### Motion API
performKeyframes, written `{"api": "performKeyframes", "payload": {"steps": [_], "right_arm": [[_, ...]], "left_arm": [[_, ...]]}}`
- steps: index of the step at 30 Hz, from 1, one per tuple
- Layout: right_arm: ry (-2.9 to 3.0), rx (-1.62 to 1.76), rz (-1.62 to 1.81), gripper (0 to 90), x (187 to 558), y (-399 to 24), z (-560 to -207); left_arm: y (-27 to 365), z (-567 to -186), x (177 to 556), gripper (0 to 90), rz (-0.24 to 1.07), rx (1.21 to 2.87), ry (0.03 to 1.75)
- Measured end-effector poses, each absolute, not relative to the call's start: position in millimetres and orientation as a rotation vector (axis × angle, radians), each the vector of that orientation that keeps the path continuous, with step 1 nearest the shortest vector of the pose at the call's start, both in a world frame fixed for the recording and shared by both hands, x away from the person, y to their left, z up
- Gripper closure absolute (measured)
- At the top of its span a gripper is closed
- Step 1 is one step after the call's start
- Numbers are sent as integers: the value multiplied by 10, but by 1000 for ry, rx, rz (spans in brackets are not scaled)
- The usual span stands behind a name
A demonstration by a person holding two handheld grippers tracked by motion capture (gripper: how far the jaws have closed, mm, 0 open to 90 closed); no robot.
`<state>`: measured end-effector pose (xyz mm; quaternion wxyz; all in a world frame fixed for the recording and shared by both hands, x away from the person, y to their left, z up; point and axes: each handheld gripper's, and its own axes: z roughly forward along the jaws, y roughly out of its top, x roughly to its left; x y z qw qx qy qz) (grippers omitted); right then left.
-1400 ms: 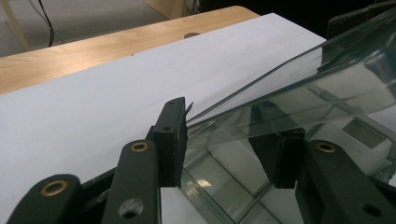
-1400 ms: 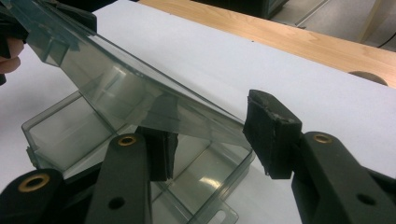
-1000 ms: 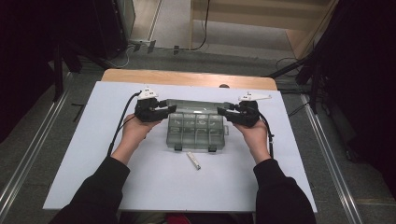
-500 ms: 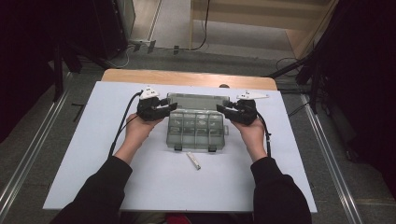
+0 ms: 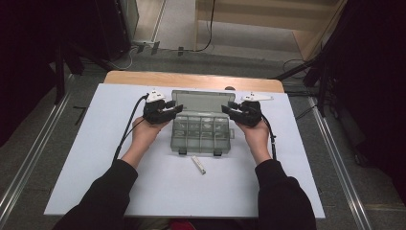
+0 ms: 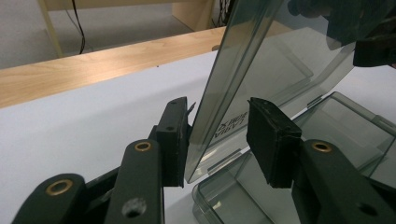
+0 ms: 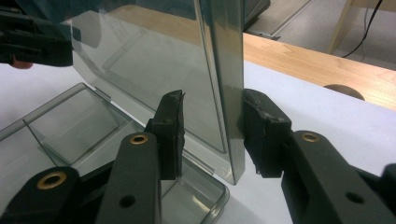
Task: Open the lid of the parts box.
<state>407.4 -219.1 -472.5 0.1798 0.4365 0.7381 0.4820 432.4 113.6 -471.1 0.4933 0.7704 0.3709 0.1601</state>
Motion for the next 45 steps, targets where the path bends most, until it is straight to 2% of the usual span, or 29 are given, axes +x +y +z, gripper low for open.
{"api": "performKeyframes", "payload": {"steps": [13,45], "right_arm": [[2066,1266,1362,626,4183,-2177,-4775],[2053,1342,1341,629,4322,-2150,-4929]], "left_arm": [[1148,-4731,4429,579,350,1815,966],[1016,-4872,4575,577,365,1850,1008]]}}
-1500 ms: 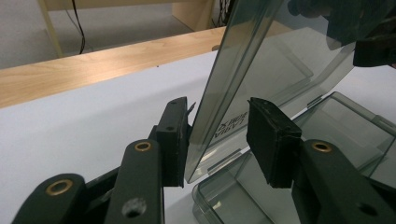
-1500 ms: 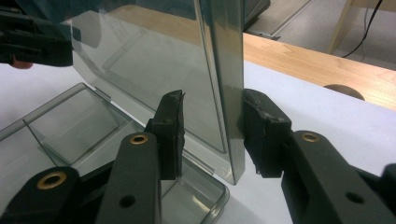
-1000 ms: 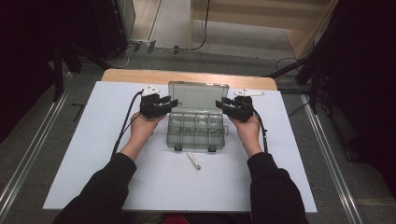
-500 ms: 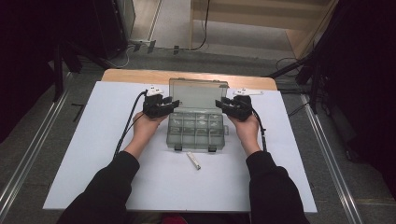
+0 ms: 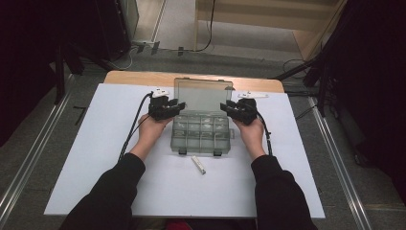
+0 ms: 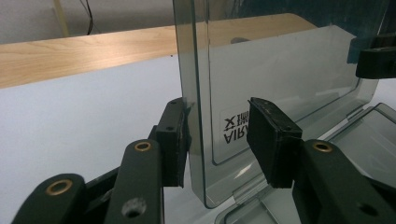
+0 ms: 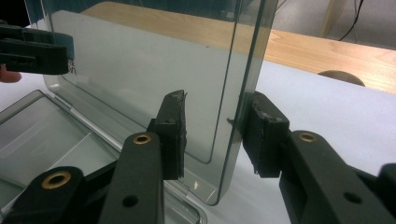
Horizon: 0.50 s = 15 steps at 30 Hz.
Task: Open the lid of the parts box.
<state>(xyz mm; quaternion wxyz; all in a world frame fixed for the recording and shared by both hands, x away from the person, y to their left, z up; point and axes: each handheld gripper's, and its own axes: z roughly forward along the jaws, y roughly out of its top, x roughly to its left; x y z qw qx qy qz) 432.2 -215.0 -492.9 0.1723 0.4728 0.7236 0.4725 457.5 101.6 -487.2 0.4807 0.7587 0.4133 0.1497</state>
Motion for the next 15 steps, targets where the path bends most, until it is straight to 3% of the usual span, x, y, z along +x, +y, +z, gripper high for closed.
{"api": "performKeyframes", "payload": {"steps": [15], "right_arm": [[2053,1391,1330,577,4375,-2126,-5004]], "left_arm": [[1020,-4948,4636,552,312,1811,1046]]}}
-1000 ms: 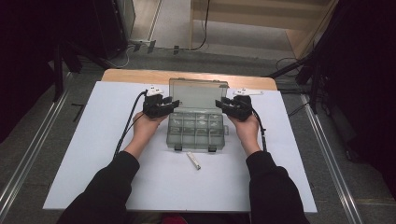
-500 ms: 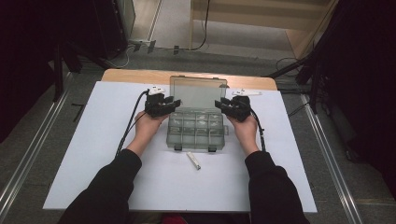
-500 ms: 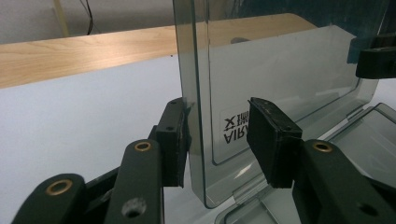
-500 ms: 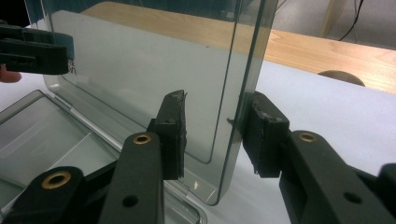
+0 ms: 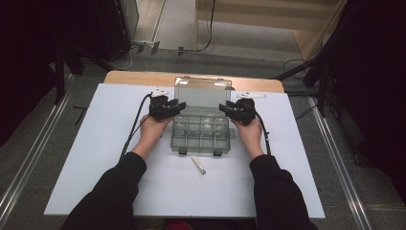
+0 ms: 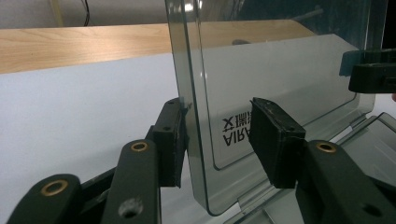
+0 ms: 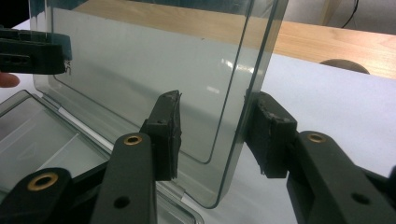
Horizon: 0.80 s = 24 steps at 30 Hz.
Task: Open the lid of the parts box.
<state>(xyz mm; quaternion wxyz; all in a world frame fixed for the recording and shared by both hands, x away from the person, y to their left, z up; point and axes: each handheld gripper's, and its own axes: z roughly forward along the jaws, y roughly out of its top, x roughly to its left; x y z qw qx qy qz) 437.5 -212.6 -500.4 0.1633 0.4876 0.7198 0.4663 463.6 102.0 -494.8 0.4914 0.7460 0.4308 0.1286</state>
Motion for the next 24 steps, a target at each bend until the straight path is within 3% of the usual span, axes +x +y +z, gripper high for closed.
{"api": "performKeyframes", "payload": {"steps": [24], "right_arm": [[2094,1486,1324,504,4417,-2119,-5113]], "left_arm": [[1012,-5051,4682,486,267,1811,1098]]}}
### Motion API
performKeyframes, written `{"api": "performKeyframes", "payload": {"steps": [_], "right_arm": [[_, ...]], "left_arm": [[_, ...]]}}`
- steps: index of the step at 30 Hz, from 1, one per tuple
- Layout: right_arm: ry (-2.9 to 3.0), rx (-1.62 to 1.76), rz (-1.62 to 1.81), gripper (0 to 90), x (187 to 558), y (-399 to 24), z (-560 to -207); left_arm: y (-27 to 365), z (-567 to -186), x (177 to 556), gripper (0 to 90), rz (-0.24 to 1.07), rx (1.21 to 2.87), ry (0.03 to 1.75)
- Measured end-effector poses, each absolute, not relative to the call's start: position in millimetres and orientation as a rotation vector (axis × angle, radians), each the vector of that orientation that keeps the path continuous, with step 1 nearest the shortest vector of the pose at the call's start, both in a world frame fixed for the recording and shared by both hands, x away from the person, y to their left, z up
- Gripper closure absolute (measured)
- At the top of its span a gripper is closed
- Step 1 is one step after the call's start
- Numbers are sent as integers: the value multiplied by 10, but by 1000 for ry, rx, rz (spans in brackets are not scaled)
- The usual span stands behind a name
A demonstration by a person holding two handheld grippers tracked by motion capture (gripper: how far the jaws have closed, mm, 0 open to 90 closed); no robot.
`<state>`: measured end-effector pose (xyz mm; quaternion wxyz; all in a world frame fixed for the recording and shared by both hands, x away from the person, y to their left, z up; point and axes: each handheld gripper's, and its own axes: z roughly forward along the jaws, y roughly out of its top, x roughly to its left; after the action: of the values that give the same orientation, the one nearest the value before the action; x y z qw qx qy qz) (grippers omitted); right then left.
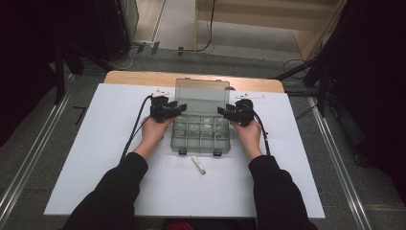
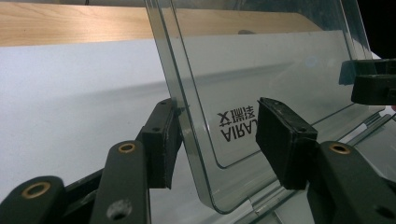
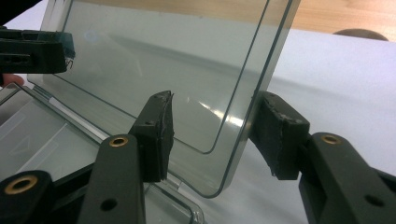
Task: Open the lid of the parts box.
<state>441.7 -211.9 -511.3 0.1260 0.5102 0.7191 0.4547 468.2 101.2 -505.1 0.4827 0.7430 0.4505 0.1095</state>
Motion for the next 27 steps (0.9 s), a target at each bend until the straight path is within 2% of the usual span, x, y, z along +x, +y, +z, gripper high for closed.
{"api": "performKeyframes", "payload": {"steps": [27], "right_arm": [[2135,1553,1303,463,4420,-2128,-5156]], "left_arm": [[1009,-5104,4695,395,215,1832,1126]]}}
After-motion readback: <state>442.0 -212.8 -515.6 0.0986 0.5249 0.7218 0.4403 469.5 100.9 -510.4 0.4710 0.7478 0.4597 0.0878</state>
